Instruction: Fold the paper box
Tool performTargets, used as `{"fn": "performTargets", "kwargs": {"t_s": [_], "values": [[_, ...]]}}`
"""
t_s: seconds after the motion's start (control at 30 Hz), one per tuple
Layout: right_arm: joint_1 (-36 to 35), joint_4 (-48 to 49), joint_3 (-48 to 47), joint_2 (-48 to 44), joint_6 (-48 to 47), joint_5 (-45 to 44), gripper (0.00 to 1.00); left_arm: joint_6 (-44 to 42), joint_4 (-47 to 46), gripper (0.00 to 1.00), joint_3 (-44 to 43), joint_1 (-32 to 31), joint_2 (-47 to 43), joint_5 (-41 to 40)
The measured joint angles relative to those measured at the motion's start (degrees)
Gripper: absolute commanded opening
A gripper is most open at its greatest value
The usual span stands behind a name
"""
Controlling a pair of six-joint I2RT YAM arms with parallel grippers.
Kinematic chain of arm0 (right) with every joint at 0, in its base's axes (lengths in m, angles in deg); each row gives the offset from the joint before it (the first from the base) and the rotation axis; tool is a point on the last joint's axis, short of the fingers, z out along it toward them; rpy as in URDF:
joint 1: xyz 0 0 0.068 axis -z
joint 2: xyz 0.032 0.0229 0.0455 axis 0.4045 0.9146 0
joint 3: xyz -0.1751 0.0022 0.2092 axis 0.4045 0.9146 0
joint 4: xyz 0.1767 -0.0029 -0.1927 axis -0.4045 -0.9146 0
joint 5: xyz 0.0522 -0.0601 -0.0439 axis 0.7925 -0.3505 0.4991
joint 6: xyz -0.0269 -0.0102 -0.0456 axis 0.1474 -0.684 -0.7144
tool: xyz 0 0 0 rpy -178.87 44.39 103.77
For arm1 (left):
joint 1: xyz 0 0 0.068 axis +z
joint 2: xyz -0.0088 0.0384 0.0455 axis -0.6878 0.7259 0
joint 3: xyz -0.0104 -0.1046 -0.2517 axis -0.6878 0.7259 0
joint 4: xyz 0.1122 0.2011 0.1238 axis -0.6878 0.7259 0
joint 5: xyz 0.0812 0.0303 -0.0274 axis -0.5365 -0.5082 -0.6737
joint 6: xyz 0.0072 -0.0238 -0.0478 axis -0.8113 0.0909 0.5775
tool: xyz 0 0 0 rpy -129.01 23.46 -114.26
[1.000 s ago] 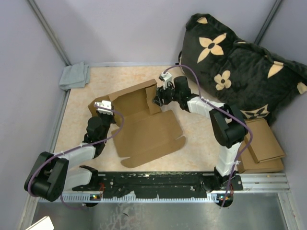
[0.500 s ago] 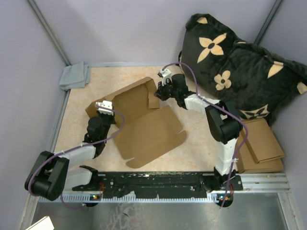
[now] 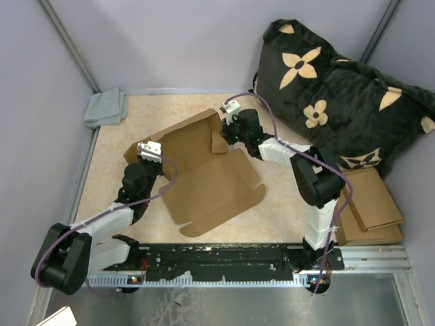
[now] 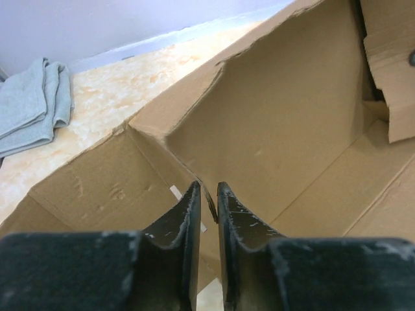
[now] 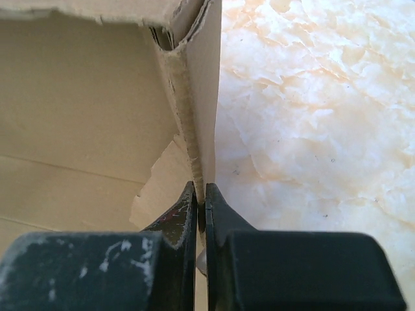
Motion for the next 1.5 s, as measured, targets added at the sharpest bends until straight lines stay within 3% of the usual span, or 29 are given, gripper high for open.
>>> {"fn": "performTargets", "kwargs": {"t_s": [0.17, 0.47, 0.6, 0.7, 0.87, 0.97, 1.17, 1.5], "values": [[-0.04, 1.53, 3.61, -2.29, 0.61, 0.07, 0.0, 0.2, 5.03, 0.58, -2.01, -0.33, -4.5, 0.68], [-0.83, 3.15, 5.14, -2.99, 2.75, -2.1, 0.02, 8.04, 22.16, 0.51, -7.43, -0.42, -19.15, 3.74], [-0.87, 3.13, 5.16, -3.02, 3.13, -1.97, 0.04, 11.89, 23.58, 0.5, -12.41, -0.5, -22.34, 3.52], [-0.92, 3.08, 5.16, -3.02, 3.23, -1.6, 0.04, 12.83, 24.11, 0.5, -21.53, -0.52, -15.87, 1.68], [-1.14, 3.19, 5.97, -3.56, 3.23, -0.46, 0.05, 13.05, 25.35, 0.44, -44.22, -0.5, 8.33, -0.46], [-1.25, 3.19, 6.47, -3.93, 3.3, 0.48, 0.07, 12.2, 27.69, 0.39, -51.56, -0.5, 21.31, -0.76], [-1.25, 3.15, 6.69, -4.07, 3.45, 1.64, 0.13, 11.87, 34.12, 0.34, -53.4, -0.5, 35.17, -0.31], [-1.25, 2.27, 6.93, -4.31, 3.23, 7.13, 0.35, 12.22, 30.88, 0.28, -49.66, -0.22, 33.29, 3.28]]}}
